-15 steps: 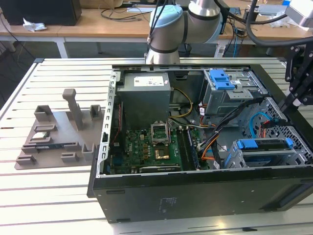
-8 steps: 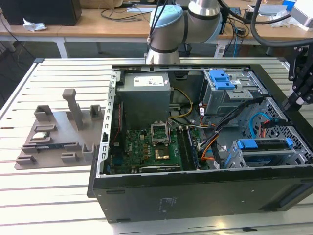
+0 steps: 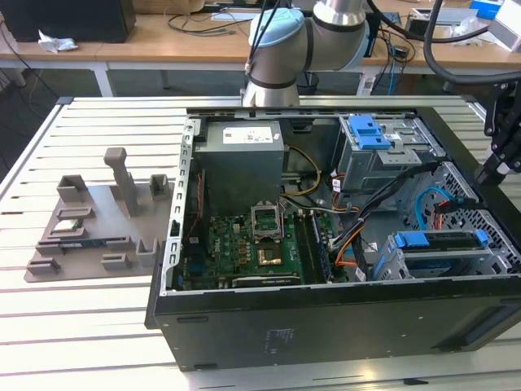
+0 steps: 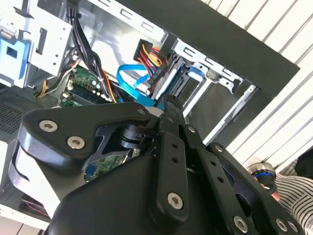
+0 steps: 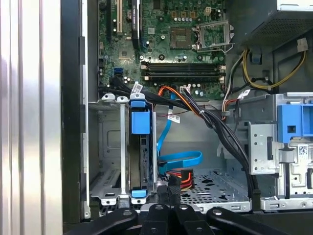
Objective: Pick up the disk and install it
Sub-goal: 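Insert the disk into the insertion slot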
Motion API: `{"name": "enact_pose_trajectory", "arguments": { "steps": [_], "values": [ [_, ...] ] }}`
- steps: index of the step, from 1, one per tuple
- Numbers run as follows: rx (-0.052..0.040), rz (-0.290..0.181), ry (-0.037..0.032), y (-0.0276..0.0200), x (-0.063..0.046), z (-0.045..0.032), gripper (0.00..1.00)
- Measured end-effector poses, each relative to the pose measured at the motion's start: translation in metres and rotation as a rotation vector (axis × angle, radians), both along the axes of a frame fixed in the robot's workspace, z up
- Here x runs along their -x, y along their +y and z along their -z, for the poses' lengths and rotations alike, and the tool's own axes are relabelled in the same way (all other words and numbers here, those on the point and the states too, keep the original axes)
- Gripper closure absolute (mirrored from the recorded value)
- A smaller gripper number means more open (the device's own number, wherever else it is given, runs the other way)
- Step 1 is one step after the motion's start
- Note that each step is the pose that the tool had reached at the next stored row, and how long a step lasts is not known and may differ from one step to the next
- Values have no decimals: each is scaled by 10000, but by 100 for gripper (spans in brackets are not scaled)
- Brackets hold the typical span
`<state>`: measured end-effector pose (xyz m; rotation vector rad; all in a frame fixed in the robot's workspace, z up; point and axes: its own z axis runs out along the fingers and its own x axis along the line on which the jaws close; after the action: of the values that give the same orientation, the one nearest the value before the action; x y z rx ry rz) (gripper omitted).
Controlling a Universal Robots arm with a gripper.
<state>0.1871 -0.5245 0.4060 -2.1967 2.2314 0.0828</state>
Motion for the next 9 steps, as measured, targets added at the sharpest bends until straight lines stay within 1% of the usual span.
{"name": "enact_pose_trajectory", "arguments": {
  "steps": [1, 4, 6, 9],
  "values": [
    [-1, -1, 0, 24, -20, 10, 89],
    [1, -1, 0, 57, -53, 33, 89],
    [2, 0, 0, 68, -73, 48, 89],
    [2, 0, 0, 68, -74, 48, 89]
  ]
}}
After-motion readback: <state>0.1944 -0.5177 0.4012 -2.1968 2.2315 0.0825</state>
